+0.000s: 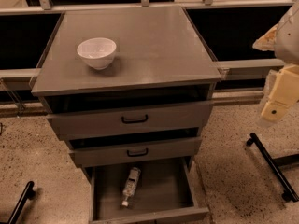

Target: Pick blue plastic bottle from bottom drawer and place on counter

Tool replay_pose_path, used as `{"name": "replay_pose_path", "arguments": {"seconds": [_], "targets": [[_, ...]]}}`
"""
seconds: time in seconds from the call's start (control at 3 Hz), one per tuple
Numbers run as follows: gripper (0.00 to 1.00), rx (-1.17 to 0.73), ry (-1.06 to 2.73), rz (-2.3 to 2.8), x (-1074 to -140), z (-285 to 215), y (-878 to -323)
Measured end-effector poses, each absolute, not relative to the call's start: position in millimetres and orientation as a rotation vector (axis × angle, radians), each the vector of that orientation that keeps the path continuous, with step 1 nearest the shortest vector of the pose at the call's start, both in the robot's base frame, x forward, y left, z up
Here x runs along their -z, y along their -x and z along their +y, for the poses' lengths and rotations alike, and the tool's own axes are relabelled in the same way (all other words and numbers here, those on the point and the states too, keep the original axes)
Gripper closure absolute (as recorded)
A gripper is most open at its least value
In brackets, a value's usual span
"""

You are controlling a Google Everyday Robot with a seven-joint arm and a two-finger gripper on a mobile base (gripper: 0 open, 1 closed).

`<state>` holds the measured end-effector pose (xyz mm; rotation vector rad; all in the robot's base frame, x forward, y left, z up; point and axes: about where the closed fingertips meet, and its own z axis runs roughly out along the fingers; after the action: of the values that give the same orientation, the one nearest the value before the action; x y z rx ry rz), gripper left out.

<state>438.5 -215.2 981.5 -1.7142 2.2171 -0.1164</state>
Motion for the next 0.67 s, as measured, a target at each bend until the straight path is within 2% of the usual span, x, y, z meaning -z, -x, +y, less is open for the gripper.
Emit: {"name": "replay_pose_path", "arguments": {"seconds": [0.33,0.67], "targets": [[0.00,0.116,1.714,2.217,-981.5,-215.2,-438.5],[0.00,0.106,1.762,2.246,-941.0,-204.4,-443.1]]}}
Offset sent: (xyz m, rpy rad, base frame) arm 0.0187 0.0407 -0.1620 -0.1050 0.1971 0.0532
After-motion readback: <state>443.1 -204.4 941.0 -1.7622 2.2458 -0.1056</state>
